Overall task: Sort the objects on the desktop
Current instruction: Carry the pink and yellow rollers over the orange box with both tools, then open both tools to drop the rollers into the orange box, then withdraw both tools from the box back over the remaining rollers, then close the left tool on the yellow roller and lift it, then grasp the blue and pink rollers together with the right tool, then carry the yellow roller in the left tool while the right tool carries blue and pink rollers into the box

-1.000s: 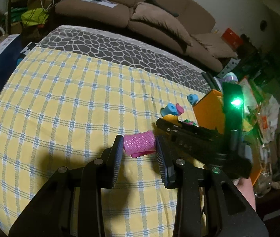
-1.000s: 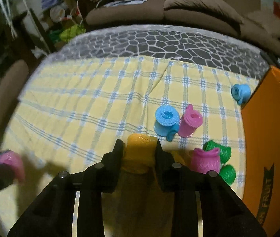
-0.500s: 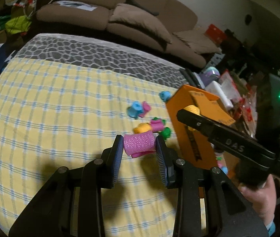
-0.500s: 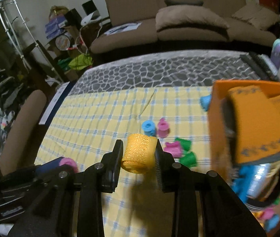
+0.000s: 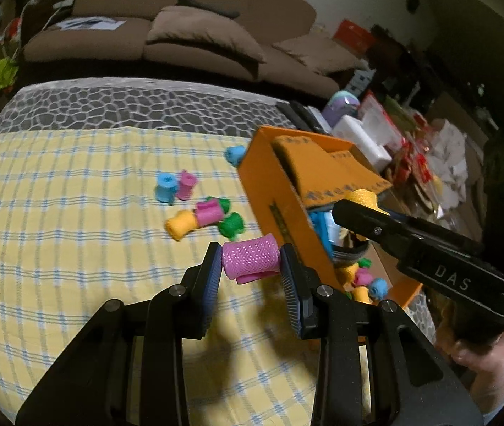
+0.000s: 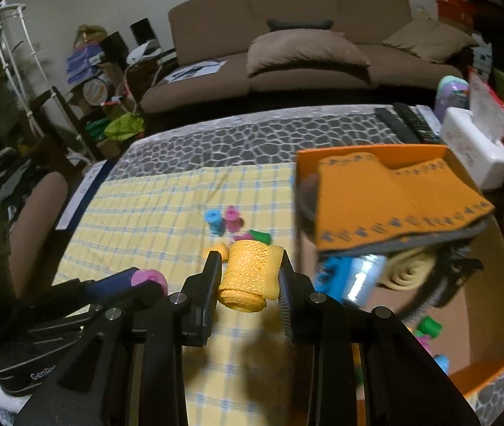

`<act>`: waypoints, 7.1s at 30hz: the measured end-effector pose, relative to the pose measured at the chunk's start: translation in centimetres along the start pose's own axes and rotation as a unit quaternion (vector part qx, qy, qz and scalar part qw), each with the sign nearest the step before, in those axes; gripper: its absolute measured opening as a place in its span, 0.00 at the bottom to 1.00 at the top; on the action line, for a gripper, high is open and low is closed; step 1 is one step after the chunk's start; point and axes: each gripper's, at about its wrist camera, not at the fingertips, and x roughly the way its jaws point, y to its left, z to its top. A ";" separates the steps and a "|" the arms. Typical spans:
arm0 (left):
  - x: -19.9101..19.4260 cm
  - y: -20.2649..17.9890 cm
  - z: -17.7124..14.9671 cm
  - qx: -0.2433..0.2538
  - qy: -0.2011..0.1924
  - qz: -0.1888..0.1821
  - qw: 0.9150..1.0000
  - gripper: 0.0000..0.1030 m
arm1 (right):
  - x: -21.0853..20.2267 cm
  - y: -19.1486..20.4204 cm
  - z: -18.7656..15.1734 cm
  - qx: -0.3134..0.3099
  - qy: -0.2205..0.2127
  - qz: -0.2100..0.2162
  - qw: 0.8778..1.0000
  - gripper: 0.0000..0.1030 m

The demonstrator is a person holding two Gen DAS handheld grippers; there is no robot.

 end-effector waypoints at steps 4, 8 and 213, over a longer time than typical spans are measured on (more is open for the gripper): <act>0.9 -2.0 -0.2 0.015 0.005 -0.005 1.000 0.30 | -1.0 -2.1 -0.6 0.015 -0.003 -0.017 1.000 0.29; 1.9 -3.7 -0.5 0.027 0.011 -0.010 1.000 0.30 | -1.6 -4.9 -1.3 0.026 -0.001 -0.045 0.999 0.29; -1.7 1.2 -0.3 0.025 -0.038 0.004 0.999 0.34 | 0.9 1.4 0.1 -0.012 -0.012 -0.023 1.000 0.43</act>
